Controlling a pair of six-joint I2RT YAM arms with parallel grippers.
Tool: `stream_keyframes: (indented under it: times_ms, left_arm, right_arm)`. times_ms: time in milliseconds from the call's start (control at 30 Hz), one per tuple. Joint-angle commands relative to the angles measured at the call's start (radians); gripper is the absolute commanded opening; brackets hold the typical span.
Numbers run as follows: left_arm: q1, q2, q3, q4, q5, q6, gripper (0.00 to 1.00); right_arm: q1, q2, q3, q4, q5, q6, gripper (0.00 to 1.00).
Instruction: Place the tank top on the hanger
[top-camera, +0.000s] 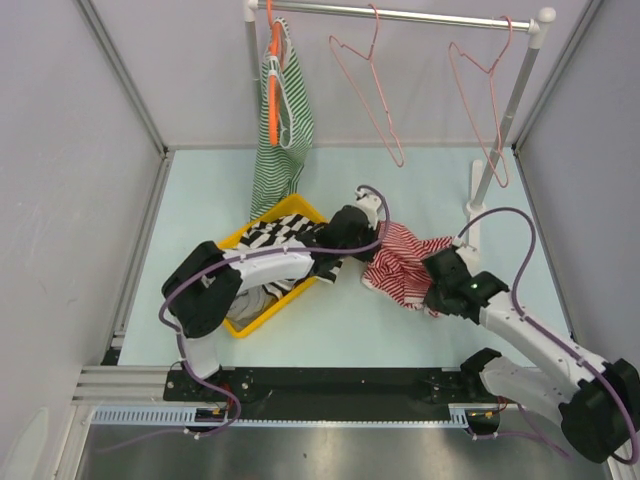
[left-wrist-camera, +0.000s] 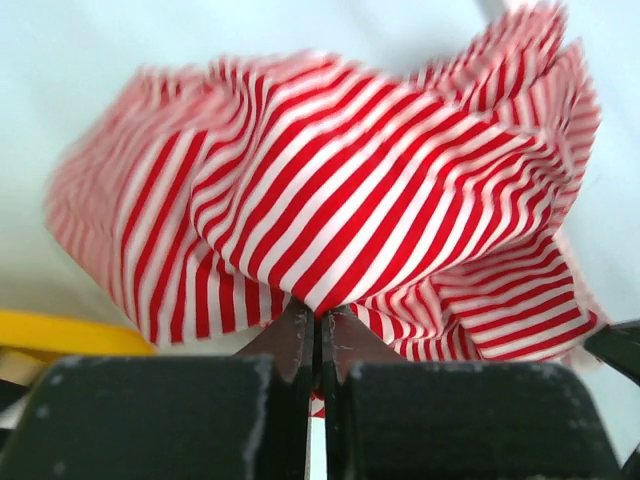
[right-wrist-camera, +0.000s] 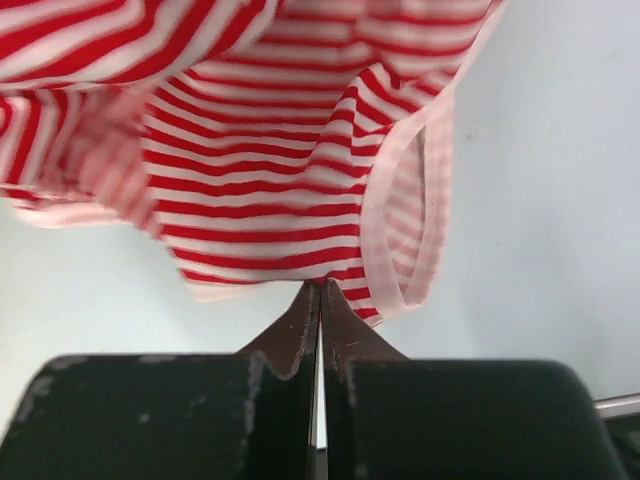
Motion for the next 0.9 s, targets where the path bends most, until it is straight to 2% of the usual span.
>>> stream_keyframes:
  times_ms: [0, 133, 233, 267, 300, 333, 367, 467, 700, 867]
  left_arm:
    - [0.061, -0.059, 0.199, -0.056, 0.026, 0.090, 0.00]
    - [0.092, 0.057, 0.388, -0.130, 0.027, 0.127, 0.00]
    - [0.102, 0.162, 0.501, -0.144, -0.025, 0.141, 0.02]
    - [0.108, 0.200, 0.546, -0.171, -0.037, 0.139, 0.07]
    - [0.116, 0.208, 0.561, -0.190, -0.040, 0.137, 0.45]
    - [0.115, 0.206, 0.563, -0.202, -0.040, 0.137, 0.70]
    - [0.109, 0.197, 0.523, -0.199, -0.036, 0.137, 0.91]
    - [0.070, 0.118, 0.370, -0.138, -0.016, 0.142, 0.95]
    - [-0.094, -0.137, -0.024, -0.012, -0.080, 0.050, 0.95]
    - [-0.137, -0.205, -0.209, 0.068, 0.001, -0.092, 0.87]
  right_arm:
    - [-0.060, -0.109, 0.160, -0.110, 0.077, -0.073, 0.00]
    - [-0.221, -0.164, 0.187, -0.107, 0.025, -0.136, 0.00]
    - [-0.274, -0.178, 0.202, -0.109, 0.005, -0.155, 0.00]
    - [-0.283, -0.193, 0.204, -0.107, 0.011, -0.156, 0.00]
    - [-0.284, -0.202, 0.208, -0.106, 0.020, -0.159, 0.00]
    - [-0.287, -0.207, 0.211, -0.104, 0.021, -0.161, 0.00]
    - [-0.292, -0.212, 0.211, -0.105, 0.023, -0.166, 0.00]
    - [-0.295, -0.193, 0.196, -0.092, 0.017, -0.172, 0.00]
    - [-0.295, -0.134, 0.132, 0.002, -0.037, -0.164, 0.00]
    - [-0.292, -0.115, 0.104, 0.051, -0.064, -0.161, 0.00]
